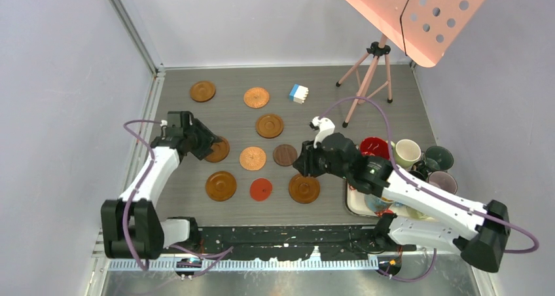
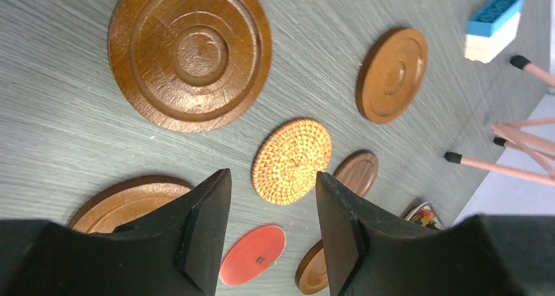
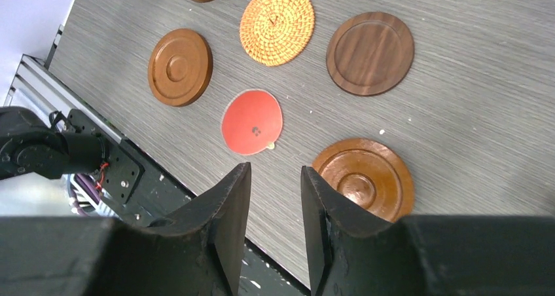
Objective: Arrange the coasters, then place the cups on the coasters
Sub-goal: Move the coaster to the center of the board.
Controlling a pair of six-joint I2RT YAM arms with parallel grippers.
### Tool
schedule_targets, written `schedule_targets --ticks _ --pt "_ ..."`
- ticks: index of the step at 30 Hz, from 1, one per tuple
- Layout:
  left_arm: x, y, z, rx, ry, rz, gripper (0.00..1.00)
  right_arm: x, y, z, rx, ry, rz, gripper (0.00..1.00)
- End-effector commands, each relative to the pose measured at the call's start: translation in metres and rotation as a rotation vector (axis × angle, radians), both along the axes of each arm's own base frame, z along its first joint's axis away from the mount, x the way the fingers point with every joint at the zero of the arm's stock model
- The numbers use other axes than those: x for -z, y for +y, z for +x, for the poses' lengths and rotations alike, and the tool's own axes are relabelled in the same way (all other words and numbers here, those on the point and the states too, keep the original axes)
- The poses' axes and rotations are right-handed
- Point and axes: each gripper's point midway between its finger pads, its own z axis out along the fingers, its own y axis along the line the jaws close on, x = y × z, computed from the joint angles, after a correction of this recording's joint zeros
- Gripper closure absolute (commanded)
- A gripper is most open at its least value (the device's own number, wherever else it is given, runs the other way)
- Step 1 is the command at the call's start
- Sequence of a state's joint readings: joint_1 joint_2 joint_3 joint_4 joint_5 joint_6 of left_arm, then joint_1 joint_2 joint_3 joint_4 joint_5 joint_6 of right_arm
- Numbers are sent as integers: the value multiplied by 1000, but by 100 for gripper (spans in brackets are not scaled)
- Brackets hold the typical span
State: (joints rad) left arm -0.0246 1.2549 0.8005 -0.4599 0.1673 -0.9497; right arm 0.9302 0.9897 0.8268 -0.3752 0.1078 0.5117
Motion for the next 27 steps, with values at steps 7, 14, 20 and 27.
schedule_targets --ticks 7,14,20,27 --pt "-72 -7 -60 271 -306 118 45 -18 76 41 -22 23 89 64" --pt "-77 -7 -97 417 -407 215 42 2 127 78 -25 46 53 67" --pt "-94 -22 -112 487 -480 166 38 32 147 105 19 46 2 70" --pt "-99 -18 -124 519 -457 207 37 70 160 114 54 102 -20 71"
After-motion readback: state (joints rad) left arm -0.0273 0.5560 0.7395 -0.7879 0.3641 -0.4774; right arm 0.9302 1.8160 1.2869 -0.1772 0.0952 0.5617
